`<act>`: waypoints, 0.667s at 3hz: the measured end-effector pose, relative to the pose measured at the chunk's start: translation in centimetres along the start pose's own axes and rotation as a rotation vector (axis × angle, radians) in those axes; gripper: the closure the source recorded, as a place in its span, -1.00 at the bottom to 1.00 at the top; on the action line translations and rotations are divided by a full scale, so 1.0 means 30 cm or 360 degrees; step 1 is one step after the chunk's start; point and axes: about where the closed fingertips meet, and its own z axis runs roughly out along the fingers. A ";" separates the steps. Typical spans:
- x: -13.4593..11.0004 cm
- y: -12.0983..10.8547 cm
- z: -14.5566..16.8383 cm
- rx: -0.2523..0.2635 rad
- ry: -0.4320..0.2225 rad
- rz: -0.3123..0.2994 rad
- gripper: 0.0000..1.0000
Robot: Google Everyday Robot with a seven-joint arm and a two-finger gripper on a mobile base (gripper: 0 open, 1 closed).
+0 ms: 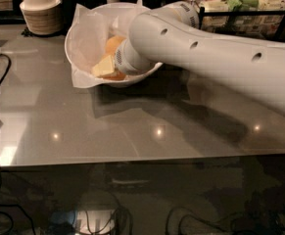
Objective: Pick orange from white bowl
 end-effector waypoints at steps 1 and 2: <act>0.002 -0.001 0.004 0.0001 0.0005 0.0015 -0.31; -0.003 0.001 0.002 0.0001 0.0008 0.0014 0.16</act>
Offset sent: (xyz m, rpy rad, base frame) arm 0.0124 0.0173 -0.0198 -0.0284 0.0252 0.0128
